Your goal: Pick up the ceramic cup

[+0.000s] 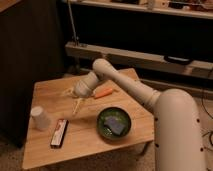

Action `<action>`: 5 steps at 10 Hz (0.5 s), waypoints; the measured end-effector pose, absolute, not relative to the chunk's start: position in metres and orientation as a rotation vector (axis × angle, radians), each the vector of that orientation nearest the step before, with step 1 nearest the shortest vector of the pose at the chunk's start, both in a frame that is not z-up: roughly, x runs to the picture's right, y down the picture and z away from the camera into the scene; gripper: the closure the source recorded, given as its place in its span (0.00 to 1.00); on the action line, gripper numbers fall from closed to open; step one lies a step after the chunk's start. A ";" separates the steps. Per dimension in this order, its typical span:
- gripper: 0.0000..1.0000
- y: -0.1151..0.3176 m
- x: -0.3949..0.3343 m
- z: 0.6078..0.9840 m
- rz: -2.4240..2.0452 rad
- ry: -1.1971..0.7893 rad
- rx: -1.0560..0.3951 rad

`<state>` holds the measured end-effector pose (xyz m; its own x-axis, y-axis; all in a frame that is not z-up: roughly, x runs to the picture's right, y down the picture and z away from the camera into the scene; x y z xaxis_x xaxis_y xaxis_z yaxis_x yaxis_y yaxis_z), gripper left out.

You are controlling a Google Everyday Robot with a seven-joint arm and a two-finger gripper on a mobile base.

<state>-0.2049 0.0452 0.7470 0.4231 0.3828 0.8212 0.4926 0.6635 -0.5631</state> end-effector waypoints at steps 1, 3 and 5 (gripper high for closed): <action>0.20 0.036 -0.207 0.755 -0.071 -1.175 -0.876; 0.20 0.027 -0.213 0.761 -0.031 -1.177 -0.805; 0.20 0.035 -0.225 0.753 0.017 -1.160 -0.735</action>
<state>-0.2255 0.0346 0.7527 0.4265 0.3755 0.8229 0.3507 0.7699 -0.5332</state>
